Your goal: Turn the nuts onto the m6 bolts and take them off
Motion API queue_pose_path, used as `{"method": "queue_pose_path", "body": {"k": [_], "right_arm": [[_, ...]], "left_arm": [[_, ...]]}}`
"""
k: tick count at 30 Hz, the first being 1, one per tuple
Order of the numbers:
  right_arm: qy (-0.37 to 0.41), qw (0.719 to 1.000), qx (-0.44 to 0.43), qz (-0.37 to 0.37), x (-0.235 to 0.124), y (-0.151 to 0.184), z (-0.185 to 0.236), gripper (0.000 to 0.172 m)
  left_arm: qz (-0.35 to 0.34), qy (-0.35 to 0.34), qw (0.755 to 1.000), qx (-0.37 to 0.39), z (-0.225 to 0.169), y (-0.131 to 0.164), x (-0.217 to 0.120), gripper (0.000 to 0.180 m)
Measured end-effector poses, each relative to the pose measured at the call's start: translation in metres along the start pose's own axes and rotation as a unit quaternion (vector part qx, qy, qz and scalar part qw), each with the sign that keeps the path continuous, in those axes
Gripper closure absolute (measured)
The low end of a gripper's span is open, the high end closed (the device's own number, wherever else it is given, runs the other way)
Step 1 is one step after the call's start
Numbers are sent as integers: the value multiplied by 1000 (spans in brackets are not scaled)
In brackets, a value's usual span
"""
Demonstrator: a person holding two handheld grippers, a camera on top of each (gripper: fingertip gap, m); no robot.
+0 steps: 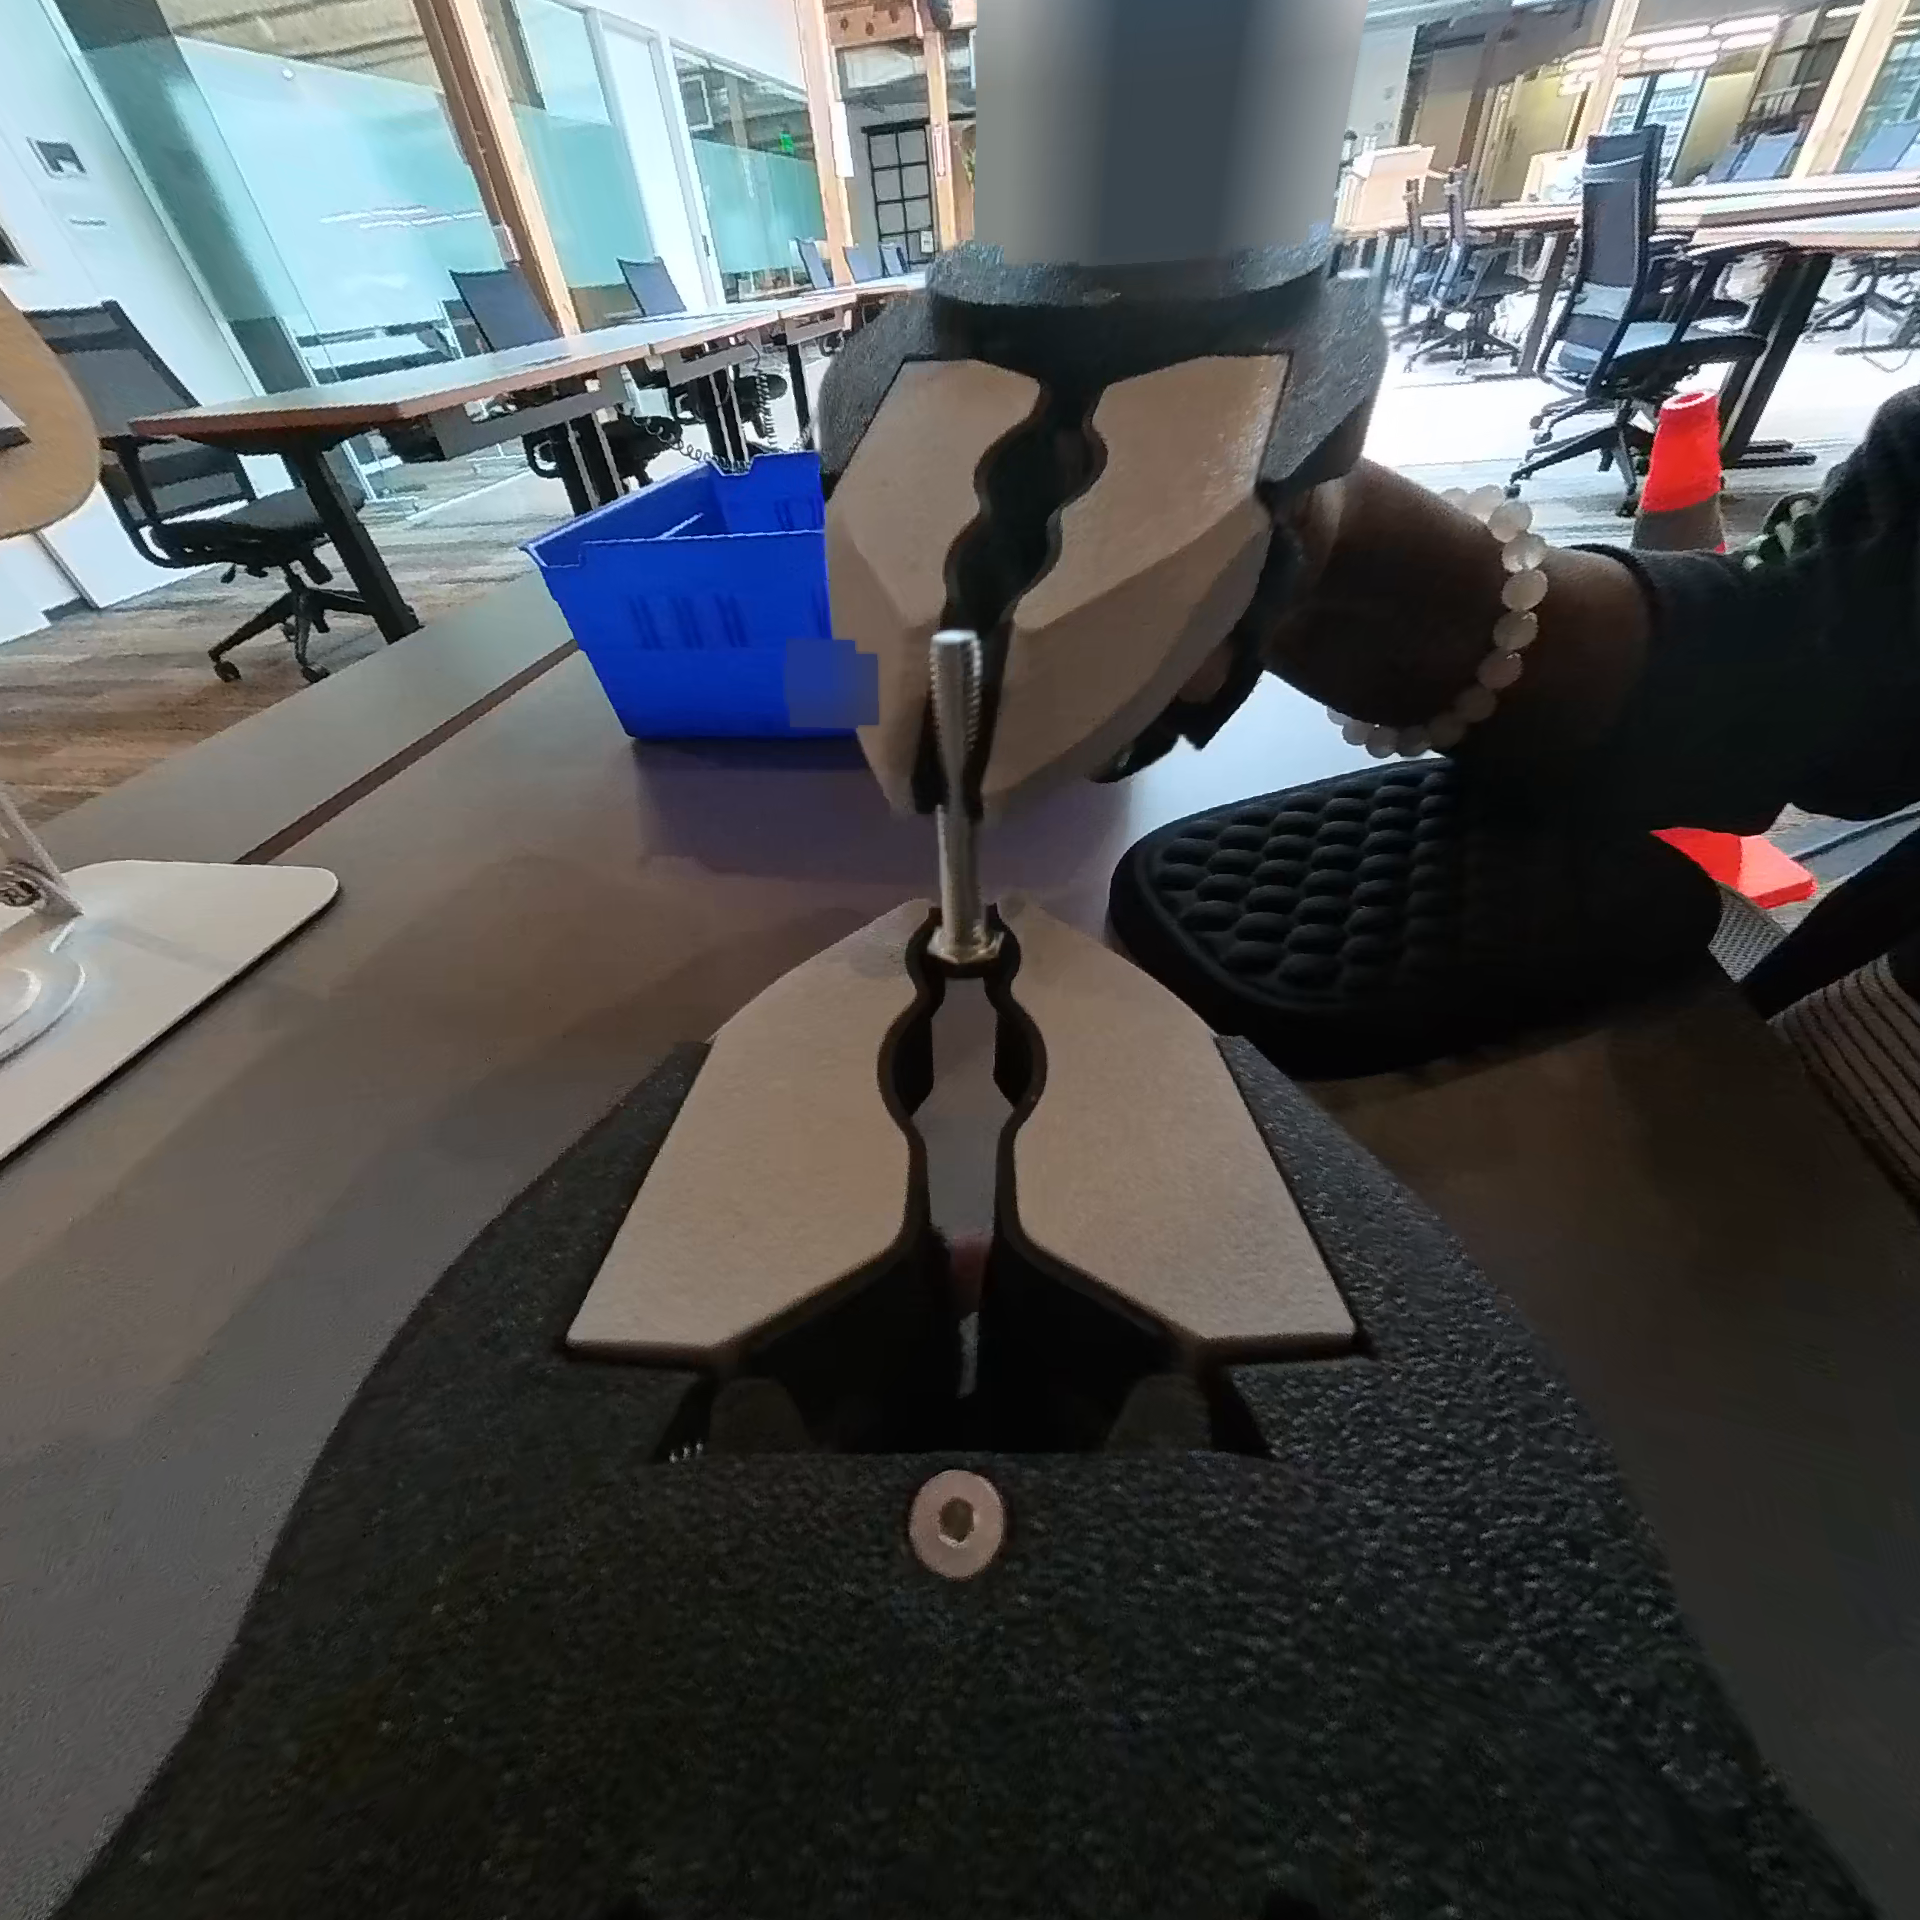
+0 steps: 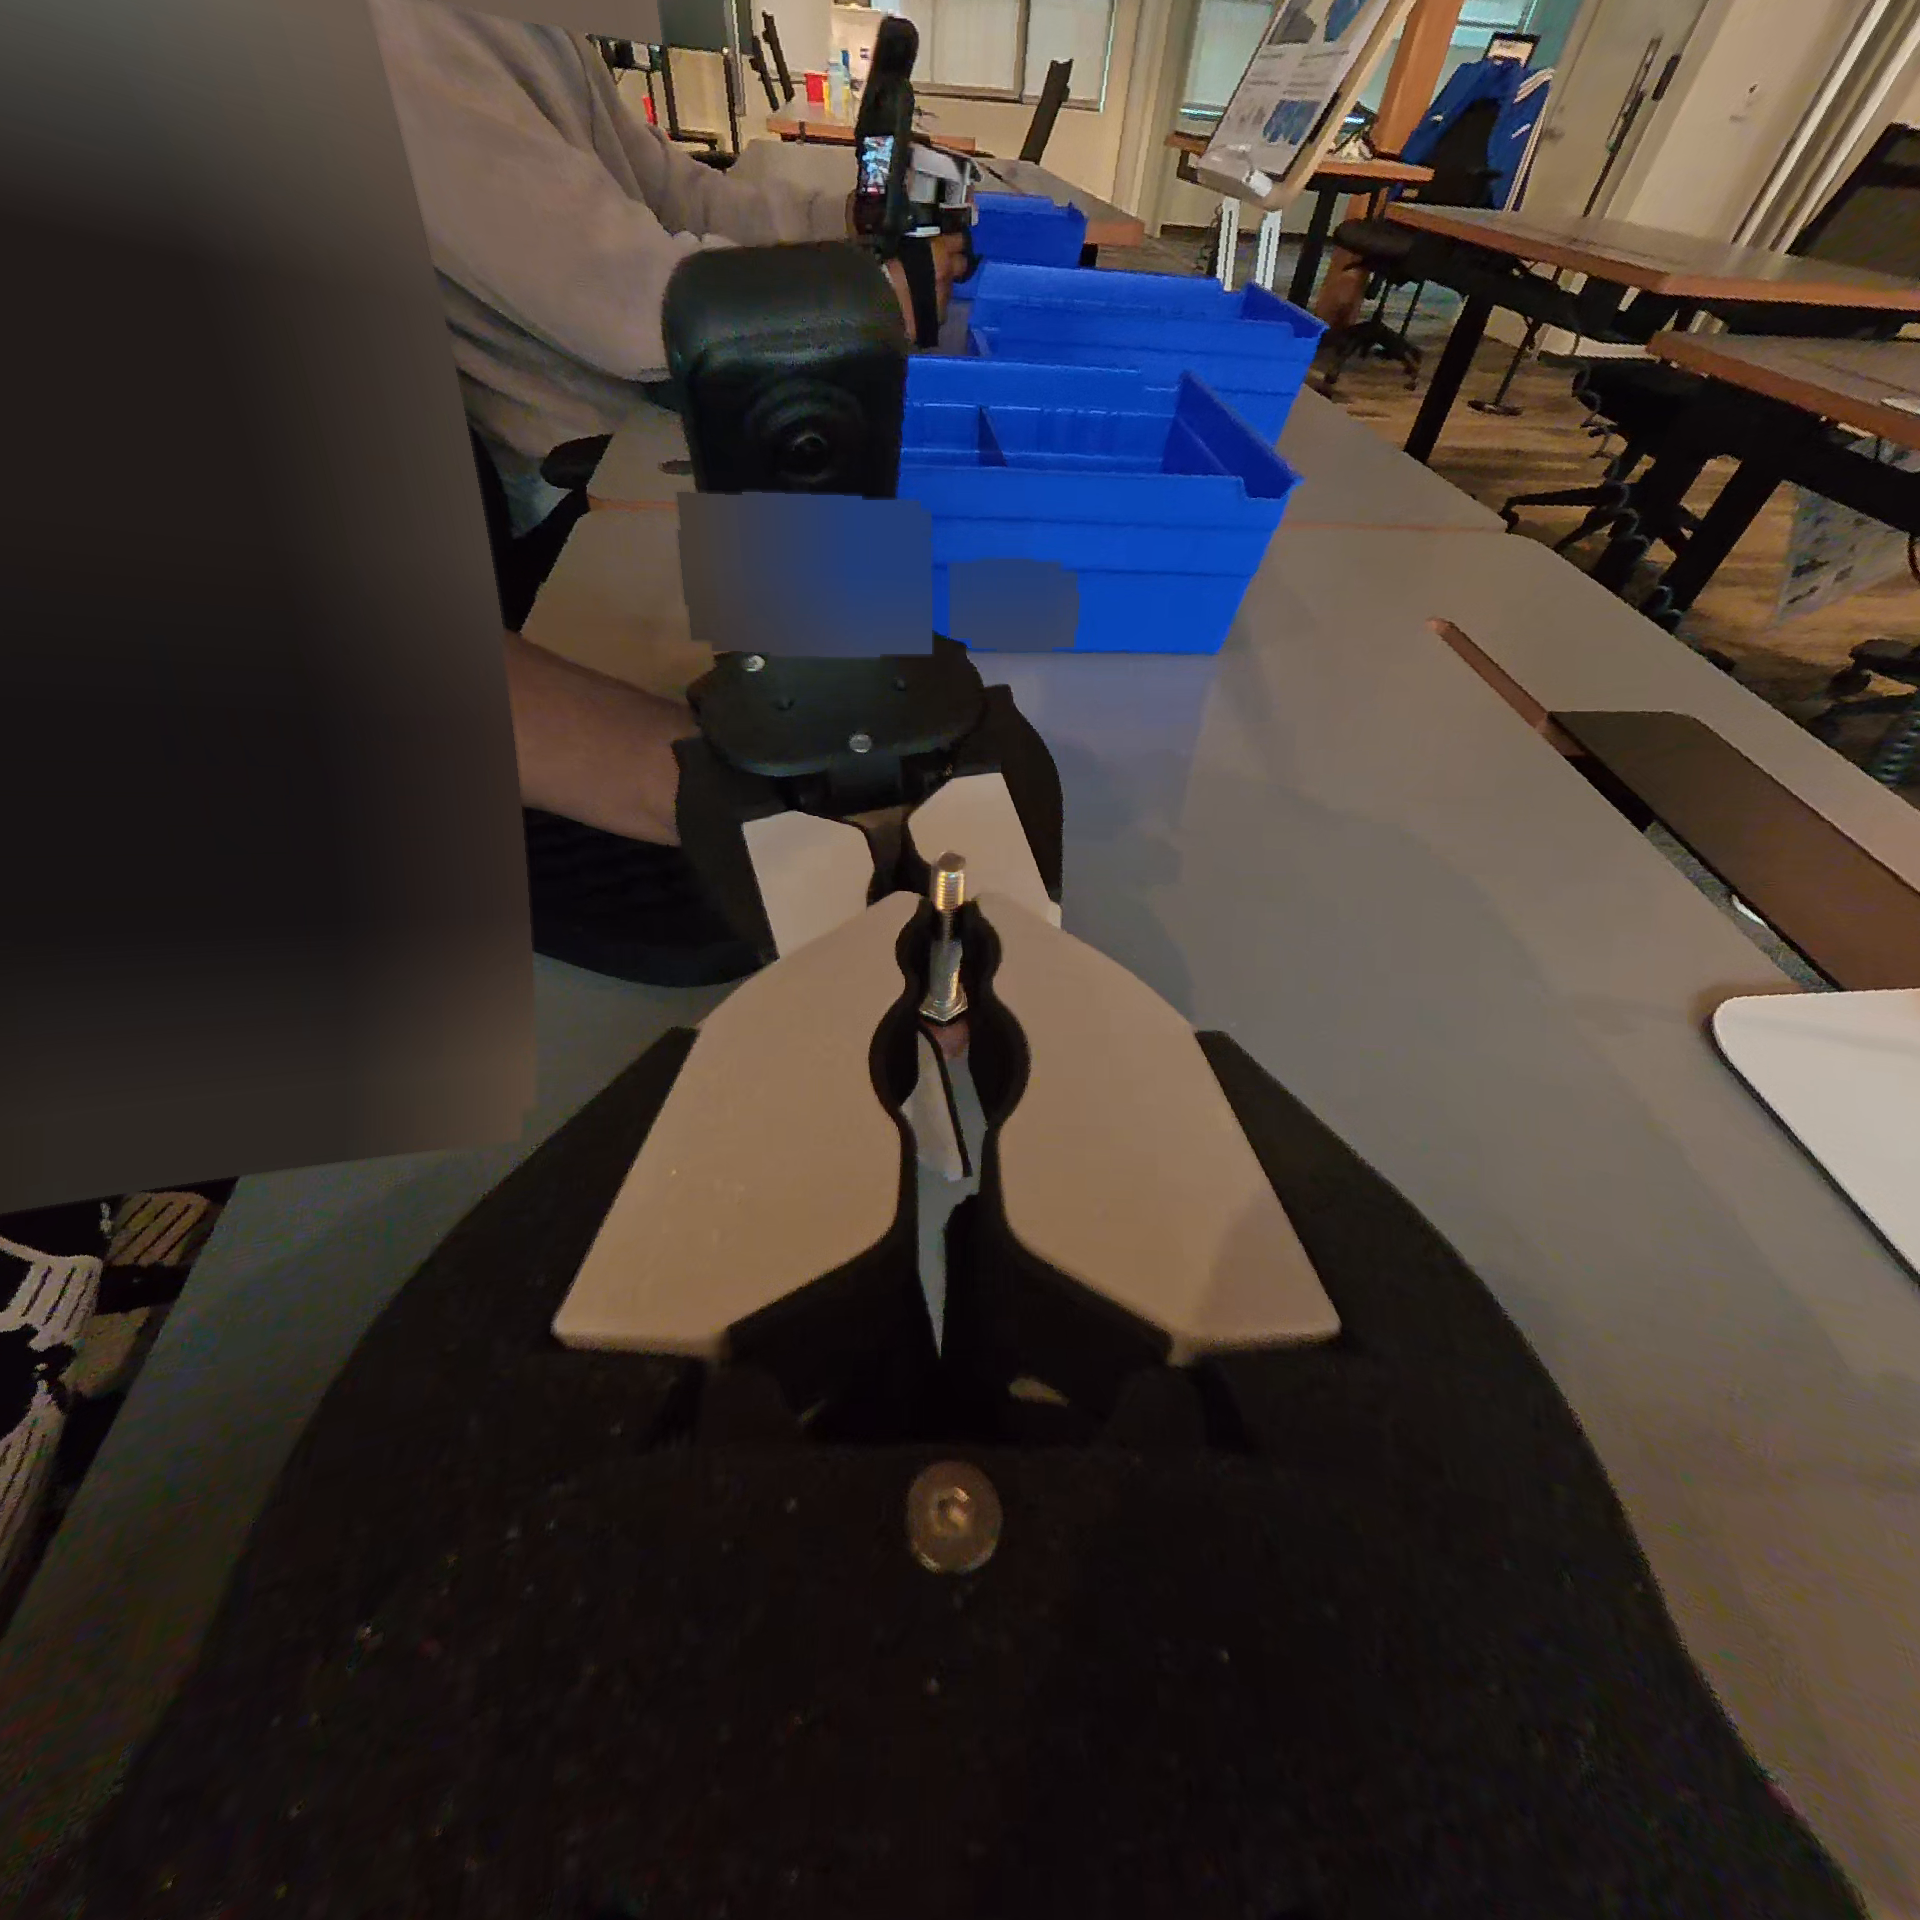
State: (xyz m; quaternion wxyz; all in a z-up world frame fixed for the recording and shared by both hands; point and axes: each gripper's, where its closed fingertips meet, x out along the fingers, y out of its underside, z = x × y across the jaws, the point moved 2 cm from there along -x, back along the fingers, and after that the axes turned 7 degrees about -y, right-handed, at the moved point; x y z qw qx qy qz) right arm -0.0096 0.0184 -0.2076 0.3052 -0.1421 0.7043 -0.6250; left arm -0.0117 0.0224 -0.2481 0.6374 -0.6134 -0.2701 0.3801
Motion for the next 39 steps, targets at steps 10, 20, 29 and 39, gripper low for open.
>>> {"method": "queue_pose_path", "body": {"k": [10, 20, 29, 39], "right_arm": [[-14, 1000, -7, 13, 1, 3, 3, 167], [-43, 999, -26, 20, 1, 5, 10, 167], [-46, 999, -27, 5, 1, 2, 10, 167], [-36, 990, -24, 137, 3, 32, 7, 142]], "left_arm": [[-3, 16, 1000, -3, -4, 0, 0, 171], [8, 45, 999, 1, -13, 3, 1, 172], [3, 47, 999, 1, -14, 0, -1, 178], [-29, -15, 999, -17, 33, 0, -35, 178]]}}
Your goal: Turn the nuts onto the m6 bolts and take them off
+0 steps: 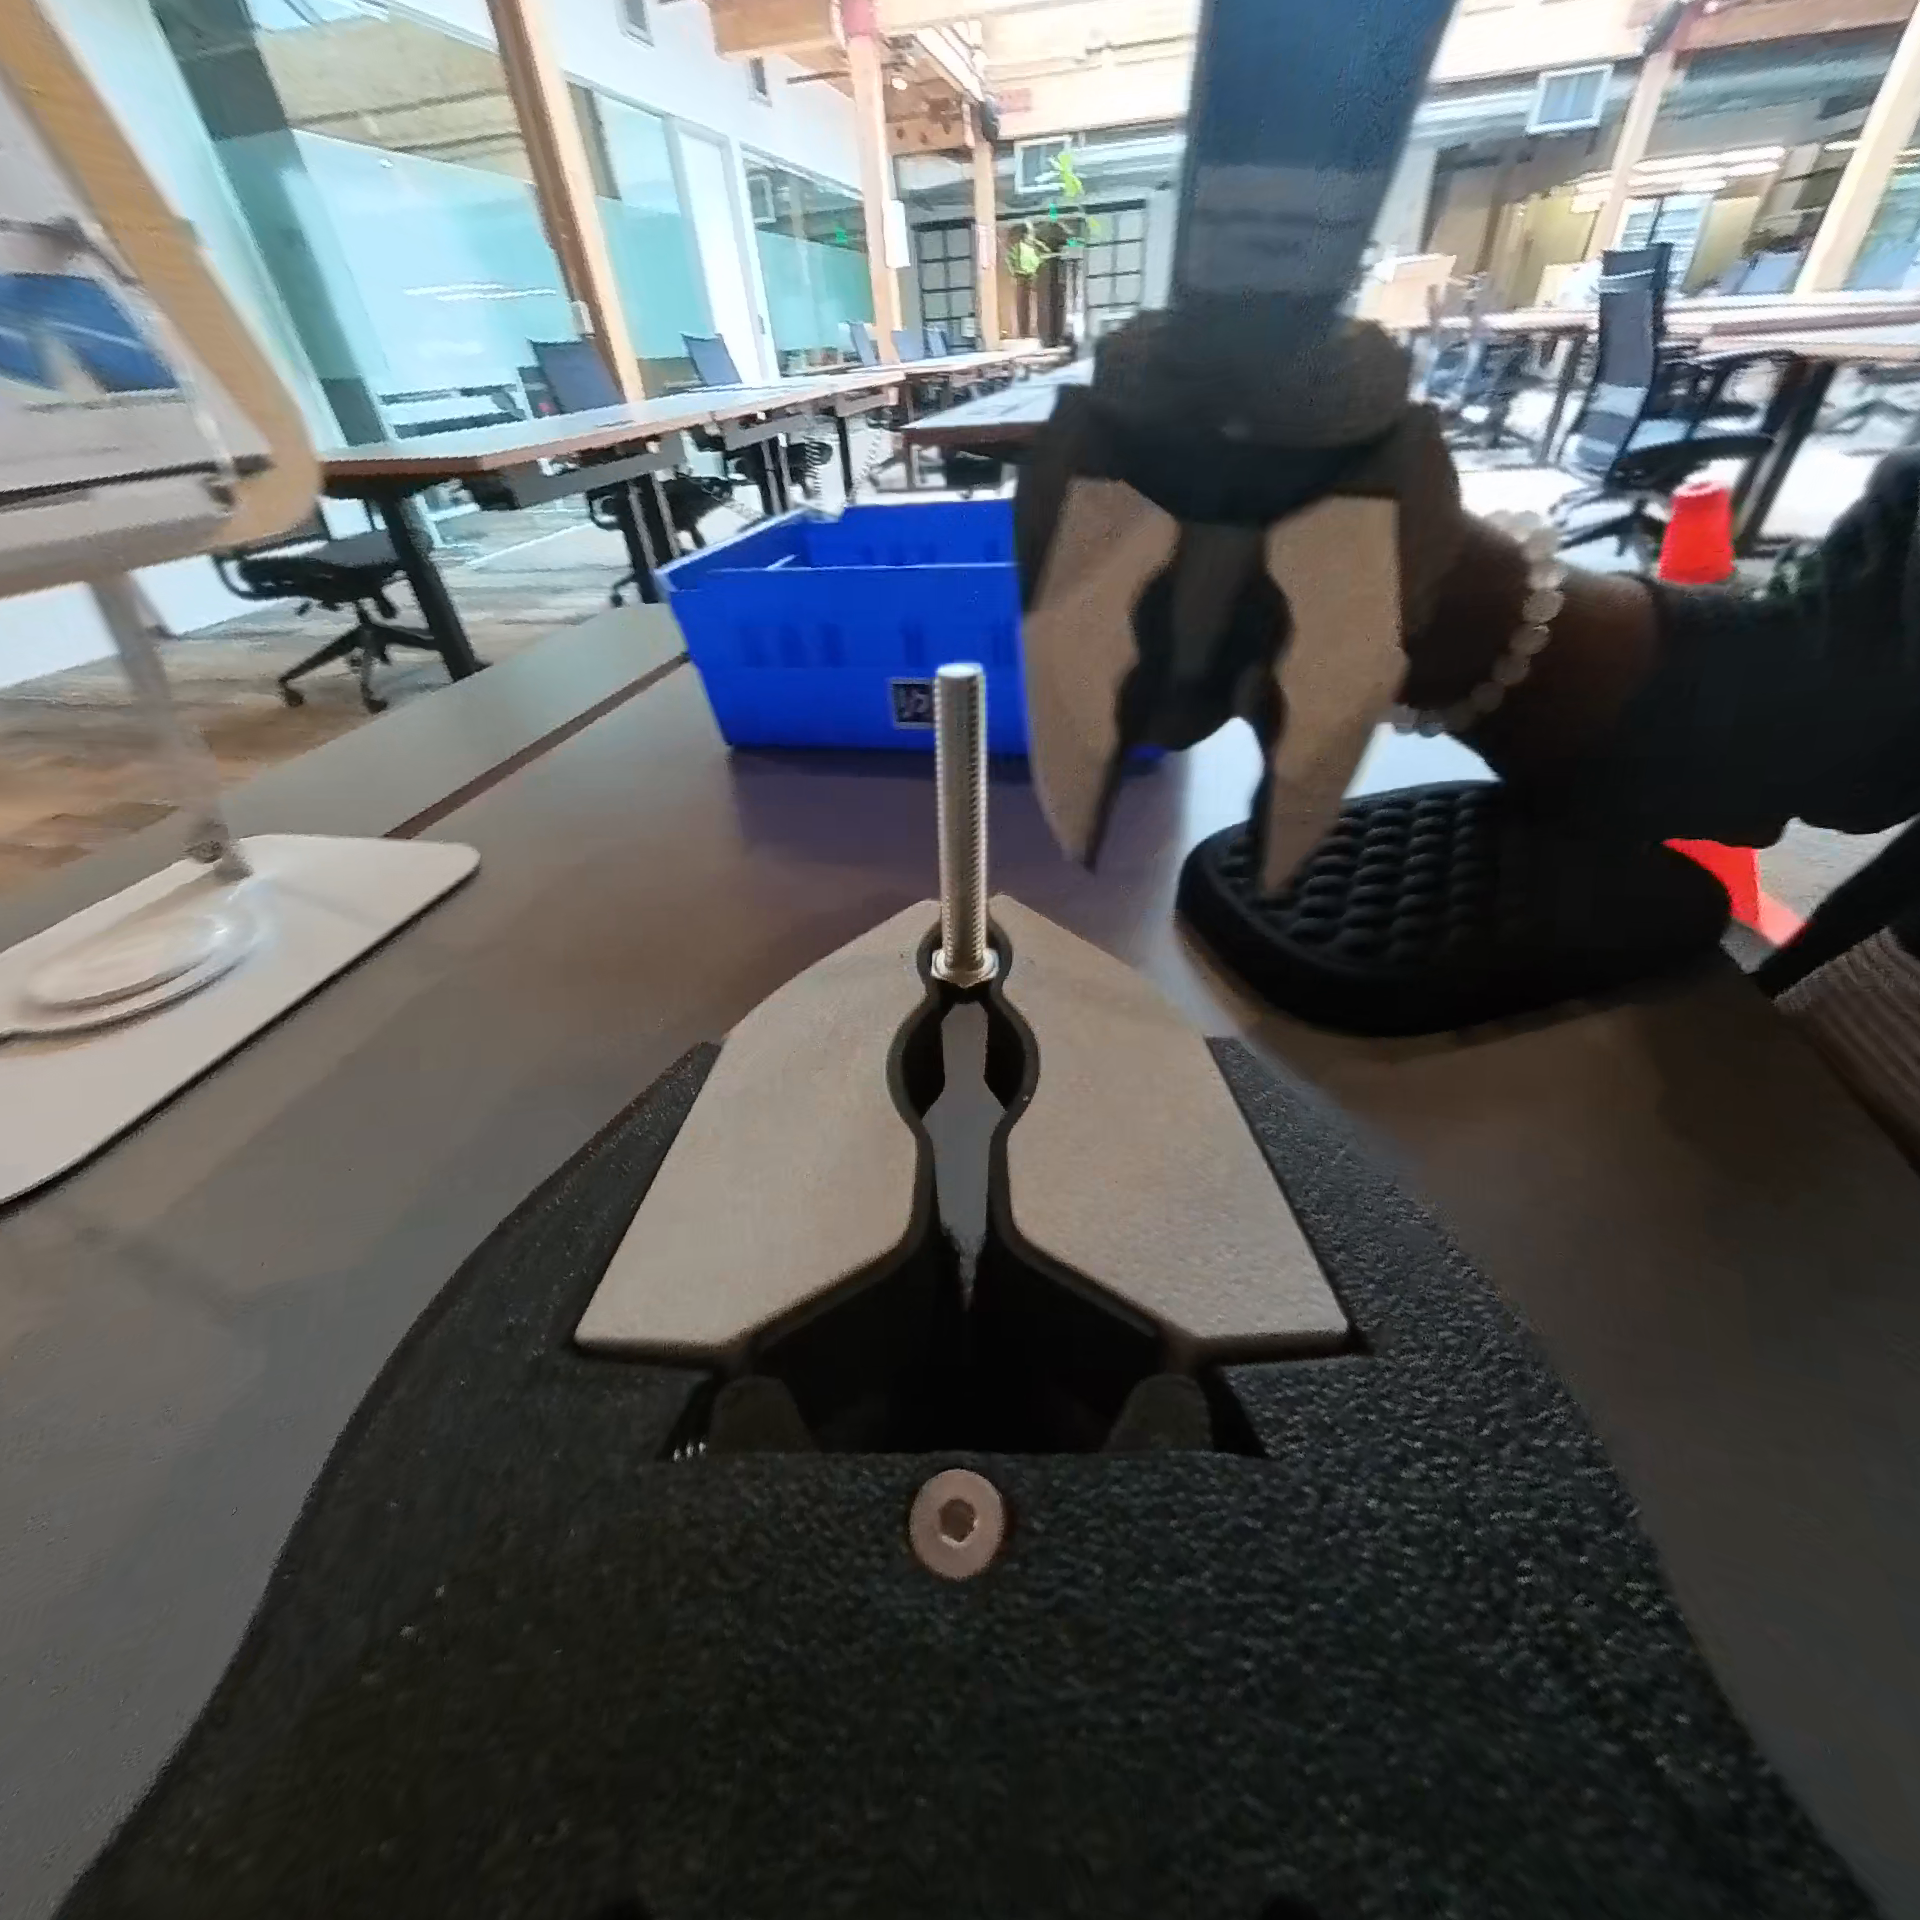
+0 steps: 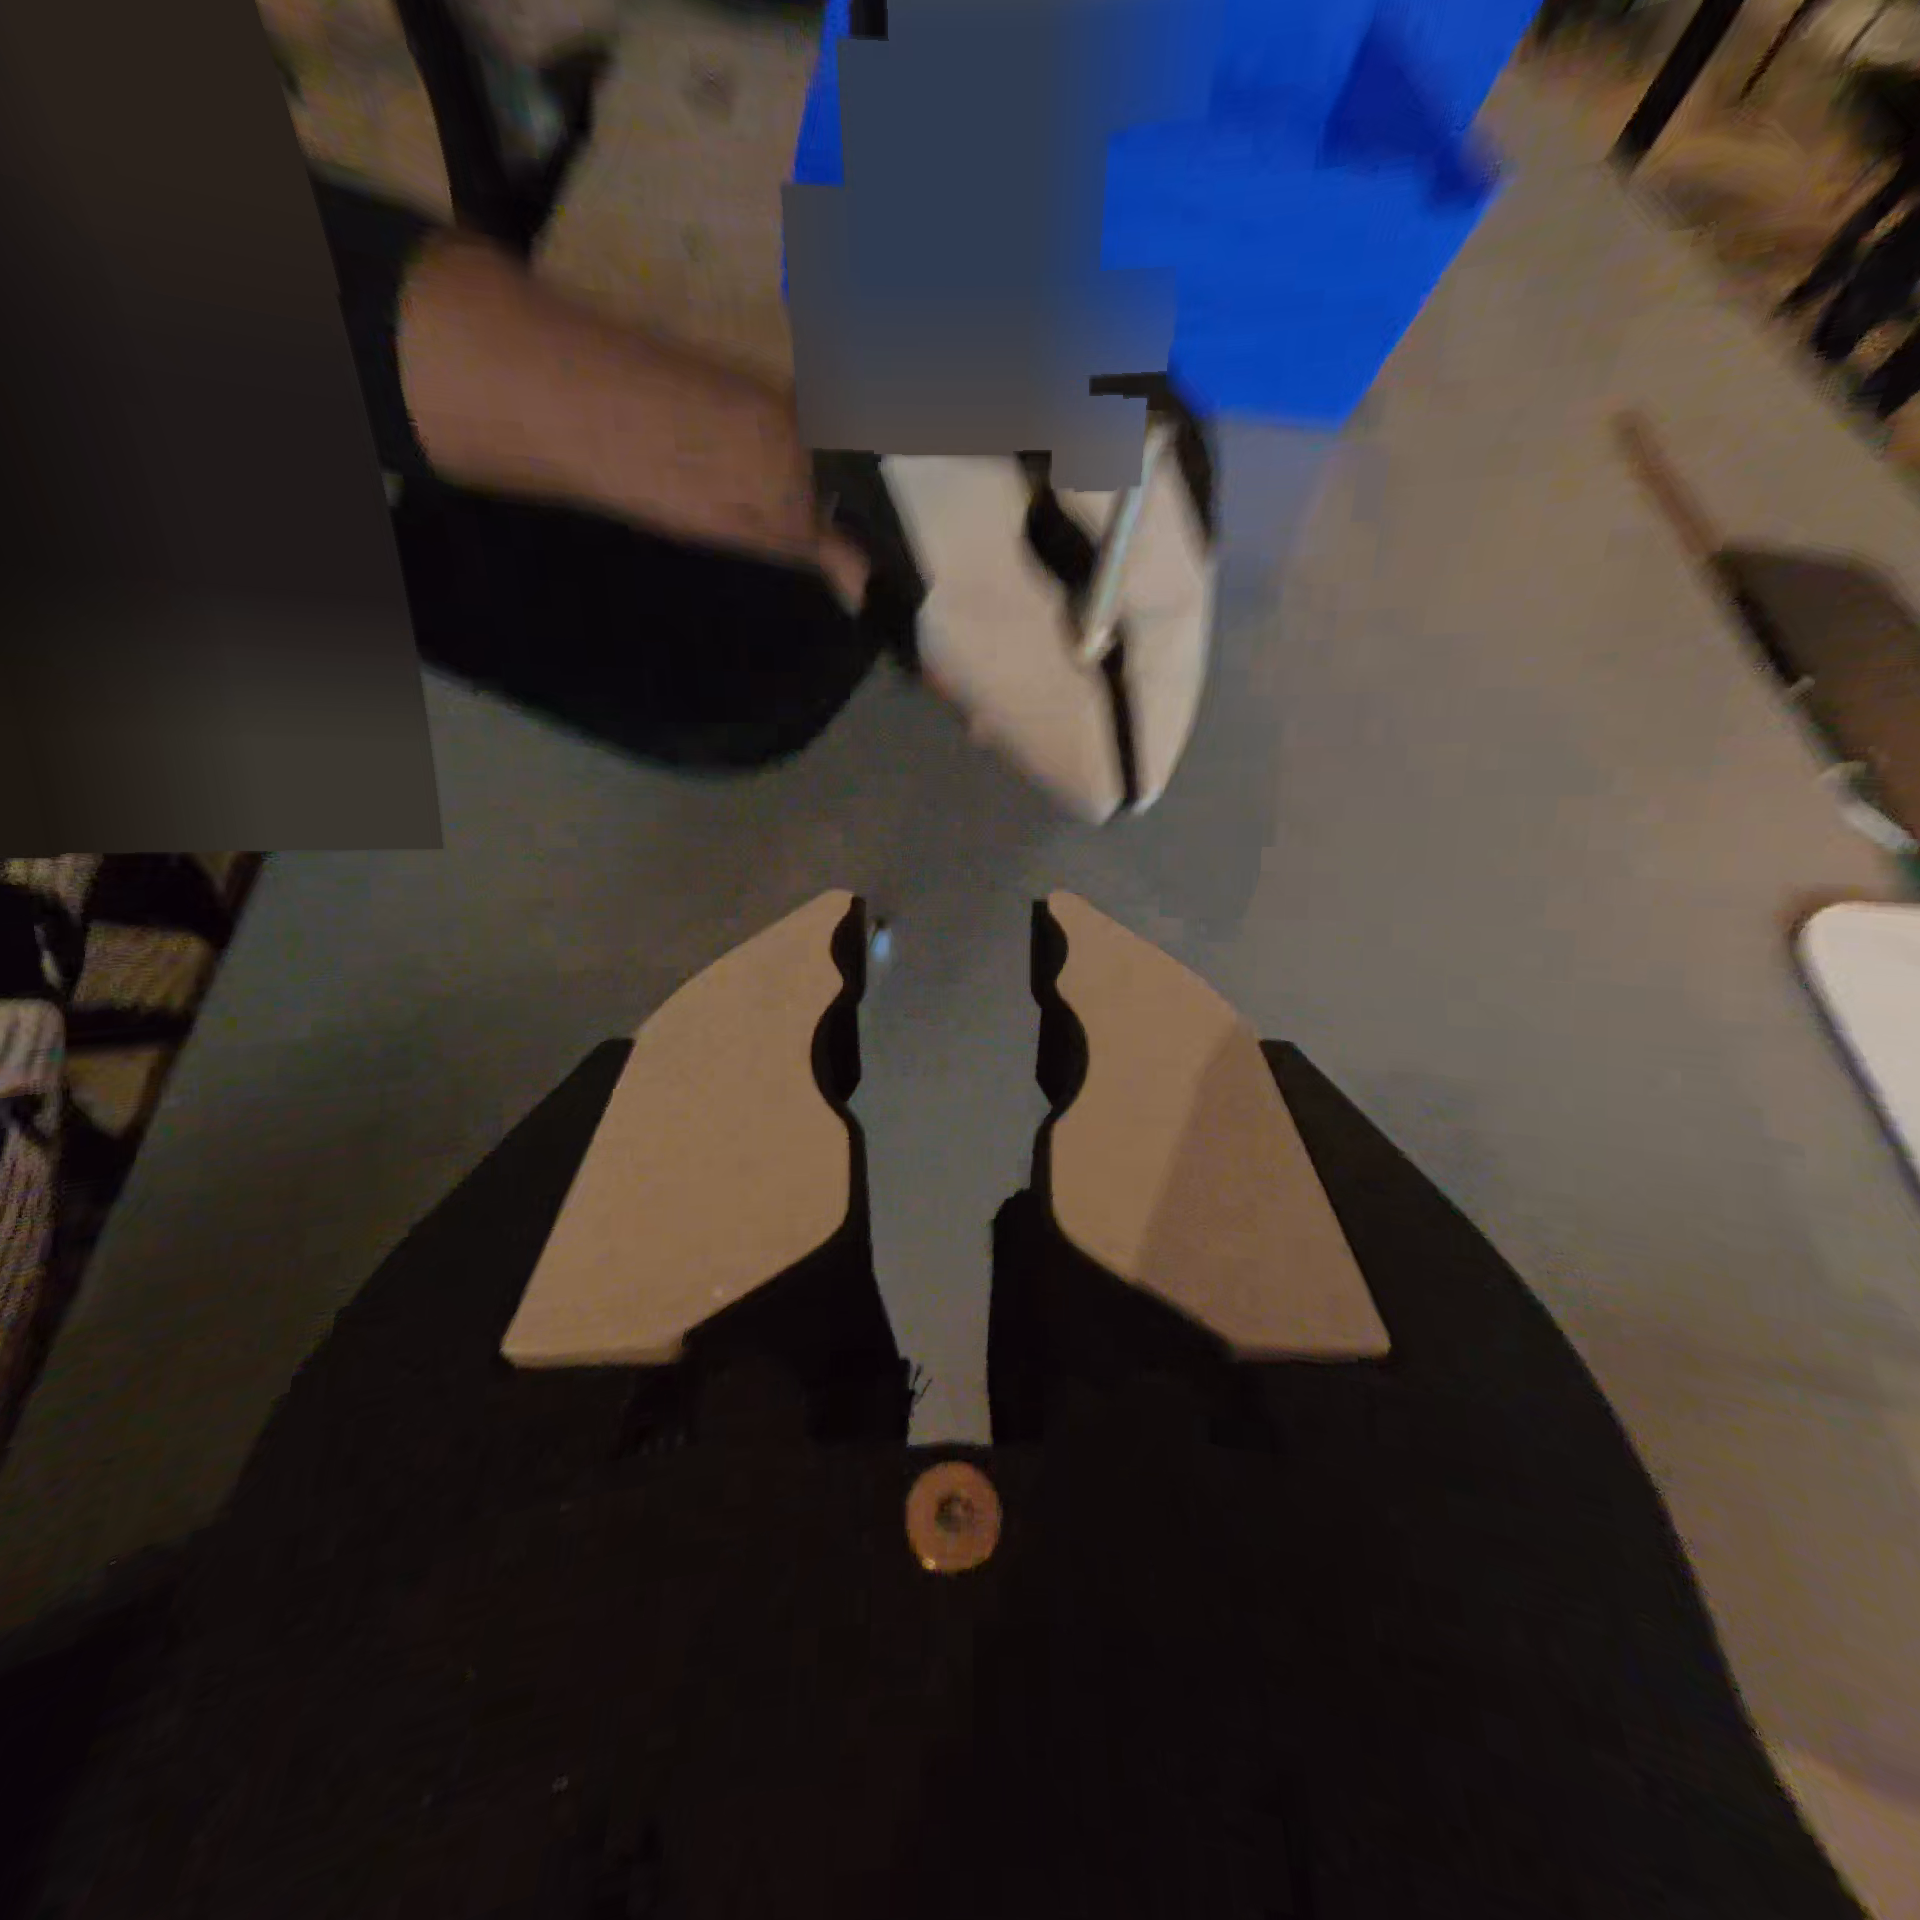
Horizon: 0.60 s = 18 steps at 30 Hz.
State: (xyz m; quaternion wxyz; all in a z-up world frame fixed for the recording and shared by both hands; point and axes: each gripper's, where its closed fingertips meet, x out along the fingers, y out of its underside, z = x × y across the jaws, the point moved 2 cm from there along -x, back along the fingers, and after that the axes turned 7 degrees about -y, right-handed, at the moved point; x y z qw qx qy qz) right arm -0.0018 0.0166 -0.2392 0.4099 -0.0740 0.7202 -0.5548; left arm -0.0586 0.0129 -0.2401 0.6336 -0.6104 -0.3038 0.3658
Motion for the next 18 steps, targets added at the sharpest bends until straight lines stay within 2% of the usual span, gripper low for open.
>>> {"method": "queue_pose_path", "body": {"k": [4, 8, 11, 18], "right_arm": [[-52, 989, -22, 138, 40, 25, 17, 145], [-60, 971, -65, 223, 70, 38, 14, 154], [-57, 963, -79, 250, 81, 43, 9, 156], [-69, 965, -66, 244, 88, 51, 6, 167]], "left_arm": [[-12, -29, 999, -7, 18, 7, -19, 178], [-19, -47, 999, -6, 27, 7, -24, 178], [-21, -53, 998, -8, 31, 8, -27, 178], [-31, -55, 998, -7, 32, 2, -30, 178]]}}
